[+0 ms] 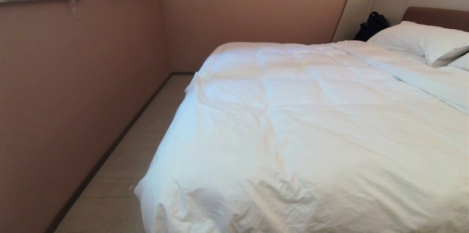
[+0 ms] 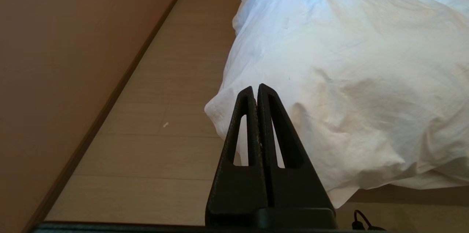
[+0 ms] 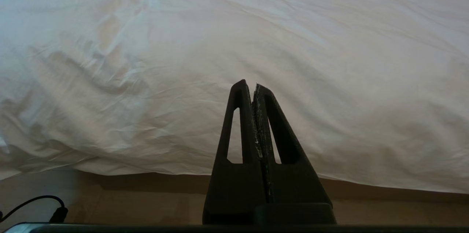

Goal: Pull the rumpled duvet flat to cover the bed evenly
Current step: Flatten the corners of the folded blanket

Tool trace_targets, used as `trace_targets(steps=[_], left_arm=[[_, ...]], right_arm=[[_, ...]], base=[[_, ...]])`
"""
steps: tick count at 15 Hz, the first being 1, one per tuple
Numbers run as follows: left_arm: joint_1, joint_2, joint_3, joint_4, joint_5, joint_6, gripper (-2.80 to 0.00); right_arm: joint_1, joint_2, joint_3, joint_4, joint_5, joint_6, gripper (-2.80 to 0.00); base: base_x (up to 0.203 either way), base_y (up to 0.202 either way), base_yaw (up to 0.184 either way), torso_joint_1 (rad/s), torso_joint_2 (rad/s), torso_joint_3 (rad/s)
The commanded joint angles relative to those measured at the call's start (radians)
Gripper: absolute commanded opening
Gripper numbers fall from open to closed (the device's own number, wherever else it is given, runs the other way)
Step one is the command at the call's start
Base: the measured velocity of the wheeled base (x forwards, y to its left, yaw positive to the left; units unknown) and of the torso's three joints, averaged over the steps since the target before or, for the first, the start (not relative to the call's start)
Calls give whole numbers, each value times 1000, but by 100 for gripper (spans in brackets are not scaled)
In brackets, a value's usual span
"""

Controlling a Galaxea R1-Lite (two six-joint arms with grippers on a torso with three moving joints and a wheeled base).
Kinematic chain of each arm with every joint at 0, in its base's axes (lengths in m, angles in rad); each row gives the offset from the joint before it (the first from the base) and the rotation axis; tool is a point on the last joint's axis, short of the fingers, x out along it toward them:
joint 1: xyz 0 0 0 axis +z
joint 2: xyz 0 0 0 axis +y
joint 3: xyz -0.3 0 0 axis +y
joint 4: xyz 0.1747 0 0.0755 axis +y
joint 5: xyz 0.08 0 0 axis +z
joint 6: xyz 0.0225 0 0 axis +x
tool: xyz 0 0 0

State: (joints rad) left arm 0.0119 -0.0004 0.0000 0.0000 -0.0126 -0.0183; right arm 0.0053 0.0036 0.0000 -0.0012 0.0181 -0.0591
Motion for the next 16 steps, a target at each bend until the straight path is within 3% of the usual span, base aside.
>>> trace_targets(steps=[1, 16], left_arm=[[0, 0, 0, 0, 0, 0, -280], [0, 0, 0, 0, -1, 0, -280]], right_arm=[[1, -1, 0, 0, 0, -1, -280], [1, -1, 0, 0, 0, -1, -280]], base=[[0, 0, 0, 0, 0, 0], [0, 0, 0, 0, 0, 0]])
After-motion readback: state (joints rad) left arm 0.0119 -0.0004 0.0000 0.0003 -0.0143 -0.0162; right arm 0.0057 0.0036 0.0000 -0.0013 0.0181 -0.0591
